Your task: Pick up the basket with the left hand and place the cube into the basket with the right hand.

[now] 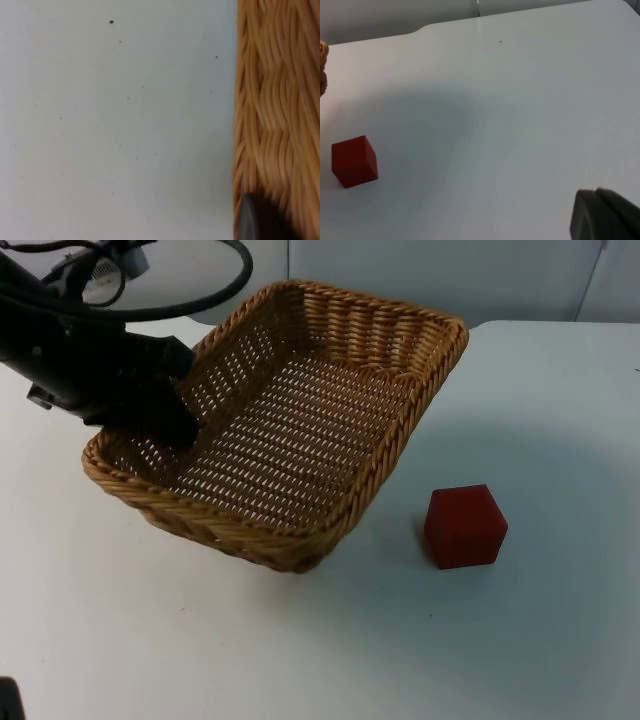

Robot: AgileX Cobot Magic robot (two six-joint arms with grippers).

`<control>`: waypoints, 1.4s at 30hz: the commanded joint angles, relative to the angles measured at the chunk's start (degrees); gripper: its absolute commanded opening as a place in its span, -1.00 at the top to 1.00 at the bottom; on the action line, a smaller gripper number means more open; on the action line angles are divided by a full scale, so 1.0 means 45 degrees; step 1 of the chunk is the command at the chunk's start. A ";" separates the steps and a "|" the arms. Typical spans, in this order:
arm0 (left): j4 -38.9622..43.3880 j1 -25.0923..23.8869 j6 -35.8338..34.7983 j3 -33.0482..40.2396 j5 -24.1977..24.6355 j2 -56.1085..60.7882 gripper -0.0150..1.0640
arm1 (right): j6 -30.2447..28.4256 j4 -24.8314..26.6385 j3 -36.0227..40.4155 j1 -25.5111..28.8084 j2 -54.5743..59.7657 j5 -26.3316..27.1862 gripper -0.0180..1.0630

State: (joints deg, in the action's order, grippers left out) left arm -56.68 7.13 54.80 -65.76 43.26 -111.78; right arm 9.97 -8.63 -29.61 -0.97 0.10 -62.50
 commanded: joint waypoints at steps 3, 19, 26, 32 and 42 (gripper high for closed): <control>0.0022 -0.0029 -0.0232 -0.0042 0.0676 0.0226 0.97 | -0.0078 -0.0012 0.0068 -0.0034 -0.0022 0.0086 0.97; -0.0001 -0.0029 -0.0232 -0.0042 0.0786 0.0226 0.97 | -0.0078 -0.0012 0.0068 -0.0034 -0.0022 0.0086 0.97; -0.0001 -0.0029 -0.0232 -0.0042 0.0786 0.0226 0.97 | -0.0078 -0.0012 0.0068 -0.0034 -0.0022 0.0086 0.97; -0.0001 -0.0029 -0.0232 -0.0042 0.0786 0.0226 0.97 | -0.0078 -0.0012 0.0068 -0.0034 -0.0022 0.0086 0.97; -0.0026 -0.0029 -0.0232 -0.0042 0.0790 0.0226 0.97 | -0.0583 -0.0141 -0.0016 -0.0034 -0.0022 0.0307 0.97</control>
State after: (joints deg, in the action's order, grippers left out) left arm -55.31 7.13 53.91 -65.76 45.67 -111.54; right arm 8.65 -8.78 -29.61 -0.97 0.10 -62.25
